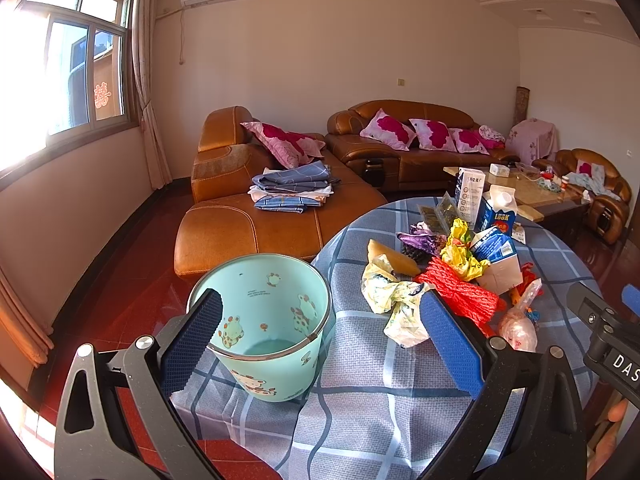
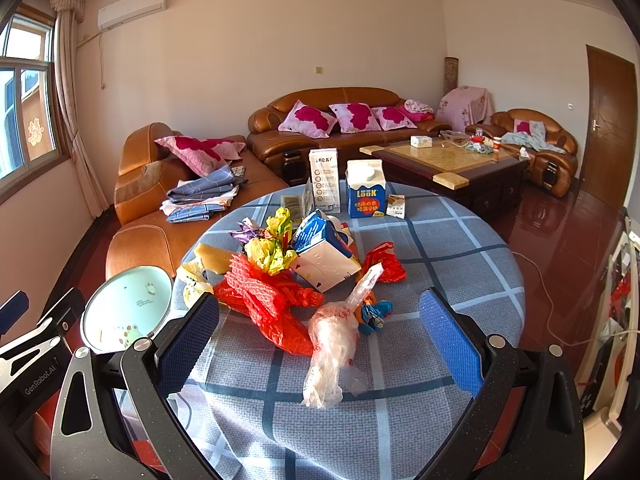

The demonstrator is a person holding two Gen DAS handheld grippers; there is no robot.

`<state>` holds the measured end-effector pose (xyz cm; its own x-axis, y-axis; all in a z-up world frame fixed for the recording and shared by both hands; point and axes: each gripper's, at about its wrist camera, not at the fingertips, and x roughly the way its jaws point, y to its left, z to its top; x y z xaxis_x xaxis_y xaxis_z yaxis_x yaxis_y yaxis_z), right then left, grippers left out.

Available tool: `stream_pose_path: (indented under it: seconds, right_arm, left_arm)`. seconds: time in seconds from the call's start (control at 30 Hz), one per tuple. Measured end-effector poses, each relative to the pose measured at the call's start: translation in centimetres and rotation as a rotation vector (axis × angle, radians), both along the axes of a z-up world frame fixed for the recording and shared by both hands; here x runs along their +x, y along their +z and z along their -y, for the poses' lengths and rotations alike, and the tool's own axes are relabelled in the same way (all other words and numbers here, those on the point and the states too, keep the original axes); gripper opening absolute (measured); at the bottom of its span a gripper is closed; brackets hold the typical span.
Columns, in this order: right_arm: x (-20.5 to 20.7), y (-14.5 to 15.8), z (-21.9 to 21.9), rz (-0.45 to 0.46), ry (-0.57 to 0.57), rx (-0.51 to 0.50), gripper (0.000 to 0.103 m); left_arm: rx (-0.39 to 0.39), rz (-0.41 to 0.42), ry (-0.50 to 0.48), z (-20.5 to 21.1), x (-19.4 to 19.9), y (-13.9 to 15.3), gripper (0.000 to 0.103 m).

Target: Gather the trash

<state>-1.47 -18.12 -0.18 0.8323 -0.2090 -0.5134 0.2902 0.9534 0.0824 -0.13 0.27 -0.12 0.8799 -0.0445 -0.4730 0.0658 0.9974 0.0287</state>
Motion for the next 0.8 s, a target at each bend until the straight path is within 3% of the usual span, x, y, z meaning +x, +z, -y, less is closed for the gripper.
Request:
stream_pose_path:
  seconds: [0.8]
  right_arm:
    - [-0.01,-0.02,0.01,-0.001,-0.001,0.0,0.098]
  left_arm:
    - [0.001,-0.003,-0.001,0.1,-0.06,-0.24,0.097]
